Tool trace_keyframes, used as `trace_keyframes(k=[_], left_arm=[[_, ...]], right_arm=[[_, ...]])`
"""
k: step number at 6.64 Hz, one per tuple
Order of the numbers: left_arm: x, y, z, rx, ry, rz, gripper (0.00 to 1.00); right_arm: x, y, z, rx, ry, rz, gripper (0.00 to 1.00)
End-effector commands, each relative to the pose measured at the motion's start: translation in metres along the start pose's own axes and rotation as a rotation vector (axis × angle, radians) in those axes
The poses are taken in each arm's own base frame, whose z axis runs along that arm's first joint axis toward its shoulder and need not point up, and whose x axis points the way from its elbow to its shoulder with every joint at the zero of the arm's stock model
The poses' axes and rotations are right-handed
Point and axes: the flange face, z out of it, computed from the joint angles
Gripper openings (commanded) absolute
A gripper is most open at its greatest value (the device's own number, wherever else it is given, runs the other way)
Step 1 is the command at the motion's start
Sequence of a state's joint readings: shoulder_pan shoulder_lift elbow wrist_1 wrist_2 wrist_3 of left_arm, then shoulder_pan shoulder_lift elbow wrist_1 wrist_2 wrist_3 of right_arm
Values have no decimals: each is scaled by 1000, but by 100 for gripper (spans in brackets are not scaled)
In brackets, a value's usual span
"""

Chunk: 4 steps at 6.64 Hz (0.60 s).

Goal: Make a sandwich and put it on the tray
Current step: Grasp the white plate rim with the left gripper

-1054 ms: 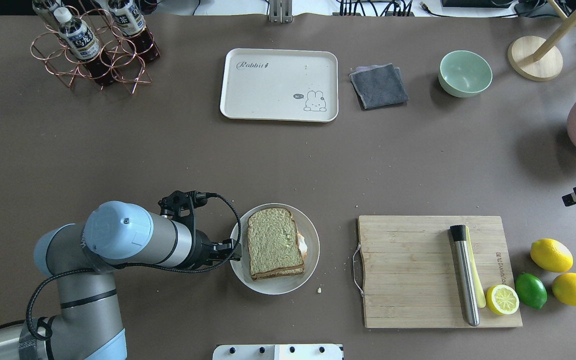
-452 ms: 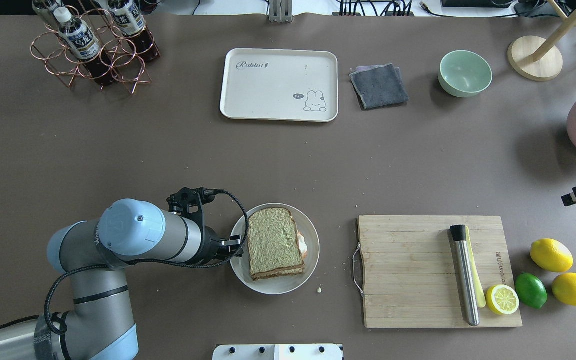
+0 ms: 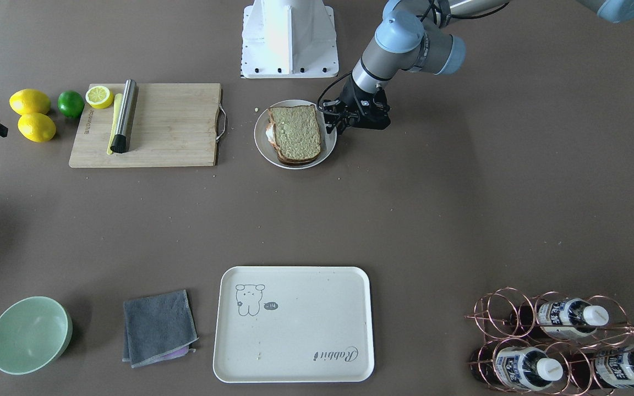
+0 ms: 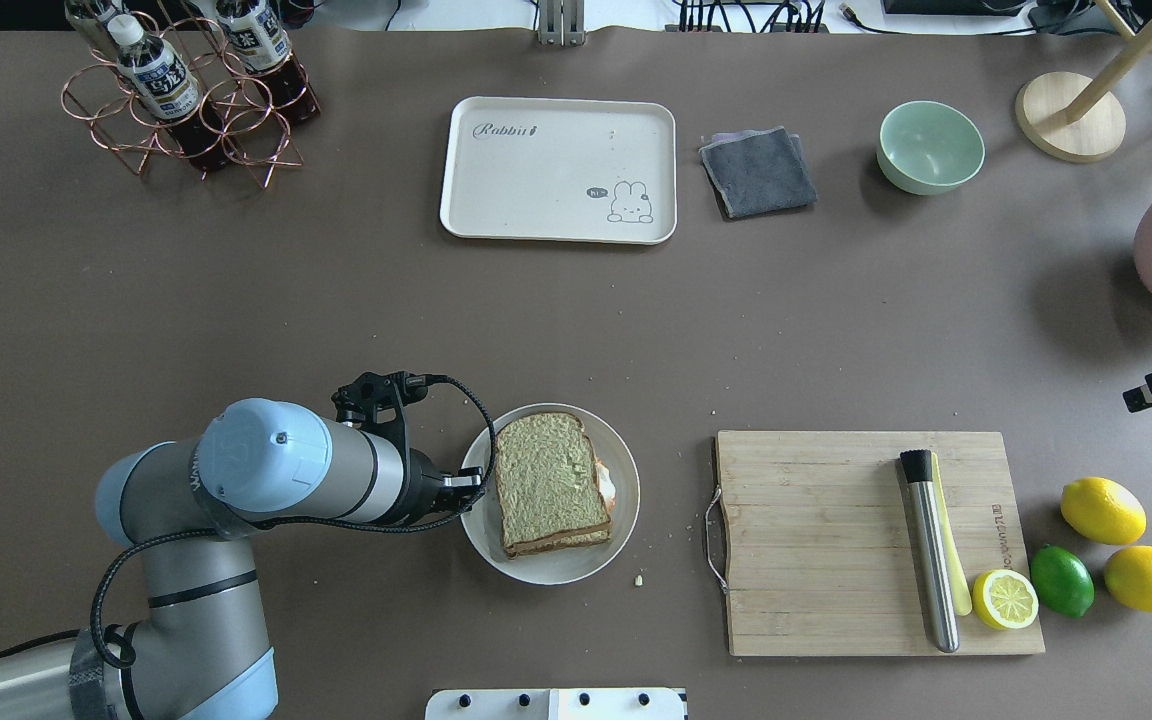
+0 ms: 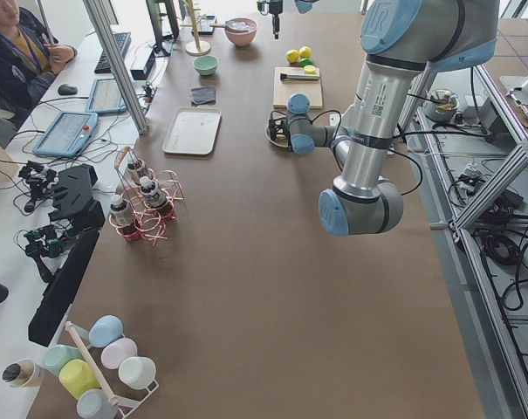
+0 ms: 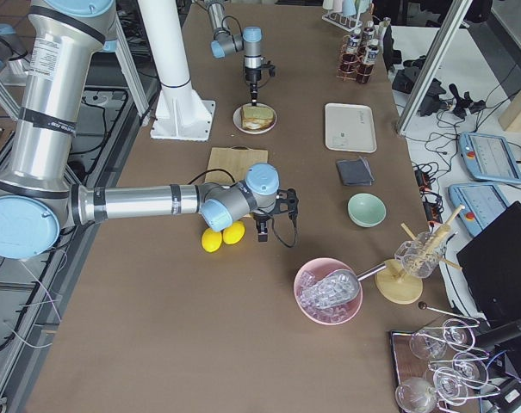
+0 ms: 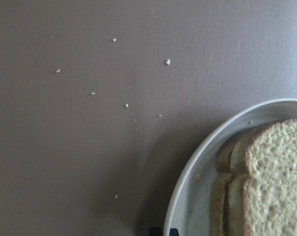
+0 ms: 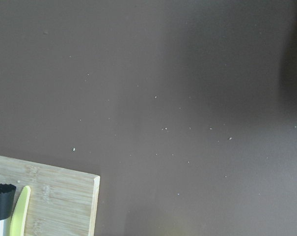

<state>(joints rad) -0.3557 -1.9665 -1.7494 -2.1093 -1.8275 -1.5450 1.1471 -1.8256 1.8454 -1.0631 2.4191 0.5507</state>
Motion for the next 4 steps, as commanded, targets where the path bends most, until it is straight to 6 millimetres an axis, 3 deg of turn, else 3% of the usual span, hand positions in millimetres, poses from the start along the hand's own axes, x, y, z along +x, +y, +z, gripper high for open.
trace_keyframes(k=[1, 2, 4], left_arm=[[3, -5, -6, 9, 9, -24, 0], [10, -19, -16, 23, 24, -30, 0], [6, -56, -37, 20, 37, -13, 0]], right_arm=[[-1, 1, 0, -3, -3, -1, 100], [-1, 1, 0, -4, -5, -1, 100], [0, 1, 0, -3, -4, -1, 100]])
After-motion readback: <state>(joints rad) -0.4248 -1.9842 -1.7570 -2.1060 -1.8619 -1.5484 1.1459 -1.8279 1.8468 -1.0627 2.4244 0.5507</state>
